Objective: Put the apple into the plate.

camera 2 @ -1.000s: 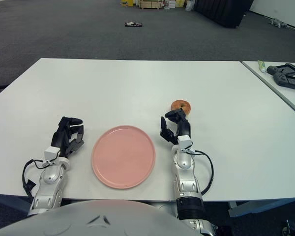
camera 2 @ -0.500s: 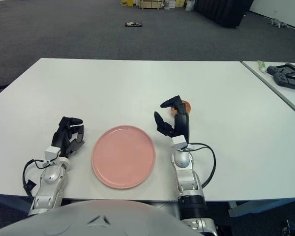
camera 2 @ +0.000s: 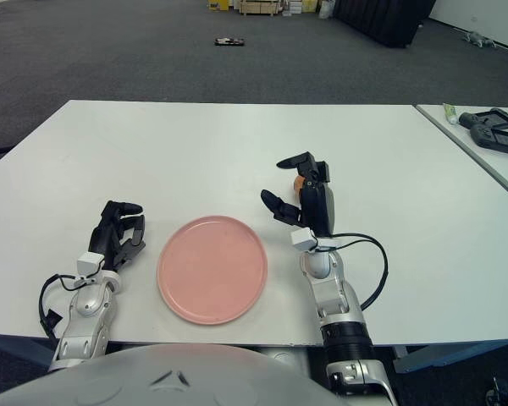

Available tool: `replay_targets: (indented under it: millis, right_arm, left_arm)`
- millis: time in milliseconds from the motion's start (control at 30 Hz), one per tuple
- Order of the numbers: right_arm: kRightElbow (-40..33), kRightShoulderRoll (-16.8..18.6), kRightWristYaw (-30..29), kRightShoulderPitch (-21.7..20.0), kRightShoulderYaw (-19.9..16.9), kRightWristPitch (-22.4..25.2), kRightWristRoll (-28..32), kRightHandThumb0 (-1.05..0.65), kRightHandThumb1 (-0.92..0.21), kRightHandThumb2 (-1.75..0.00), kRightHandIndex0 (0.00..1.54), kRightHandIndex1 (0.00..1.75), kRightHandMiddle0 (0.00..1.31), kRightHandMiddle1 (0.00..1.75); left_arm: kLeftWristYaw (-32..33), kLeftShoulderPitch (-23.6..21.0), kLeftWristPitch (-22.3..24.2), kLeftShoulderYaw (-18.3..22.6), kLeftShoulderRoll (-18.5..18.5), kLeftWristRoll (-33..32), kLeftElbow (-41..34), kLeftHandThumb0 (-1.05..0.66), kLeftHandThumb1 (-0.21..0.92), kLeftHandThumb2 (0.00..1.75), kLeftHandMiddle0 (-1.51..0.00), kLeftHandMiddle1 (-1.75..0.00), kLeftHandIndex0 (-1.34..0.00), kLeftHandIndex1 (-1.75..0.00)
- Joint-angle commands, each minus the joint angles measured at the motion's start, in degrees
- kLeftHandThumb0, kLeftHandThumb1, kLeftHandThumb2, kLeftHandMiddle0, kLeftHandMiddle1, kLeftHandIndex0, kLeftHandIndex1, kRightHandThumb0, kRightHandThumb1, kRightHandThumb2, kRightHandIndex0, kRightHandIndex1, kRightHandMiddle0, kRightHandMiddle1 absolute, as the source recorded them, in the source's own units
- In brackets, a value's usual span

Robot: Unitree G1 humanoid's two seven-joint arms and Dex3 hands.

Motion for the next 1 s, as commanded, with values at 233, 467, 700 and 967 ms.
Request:
replay_targets:
  millis: [233, 467, 700, 967]
  right_arm:
    - [7.4, -2.6, -10.9, -8.3, 1.2, 8.2, -8.3, -0.68, -0.47, -0.88, 0.00, 0.12, 0.00, 0.59]
    - [10.6, -3.1, -9.6, -13.2, 2.4, 18.2, -9.2, -0.78, -0.49, -0.76, 0.00, 0.01, 0.00, 0.26]
    - [11.3, -3.1, -2.5, -16.1, 3.7, 29.5, -8.1, -0.90, -0.56, -0.61, 0.00, 0.00, 0.00, 0.02]
    - [17.3, -3.8, 2.5, -20.1, 4.3, 33.9, -4.5, -0.99, -0.63, -0.45, 0.00, 0.00, 0.00, 0.00]
  left_arm:
    - [0.2, -0.2, 0.6, -0.2, 0.2, 0.5, 0.8, -0.37, 0.78, 0.72, -0.52, -1.48, -0.27, -1.75]
    - [0.1, -0.2, 0.8, -0.1, 0.3, 0.4, 0.8, -0.37, 0.78, 0.72, -0.51, -1.49, -0.27, -1.75]
    - [-0.1, -0.1, 1.0, -0.1, 0.4, 0.2, 0.4, -0.37, 0.78, 0.72, -0.52, -1.49, -0.27, -1.75]
    - [0.1, 0.1, 1.7, 0.0, 0.3, 0.2, -0.1, -0.37, 0.78, 0.72, -0.50, -1.49, -0.28, -1.75]
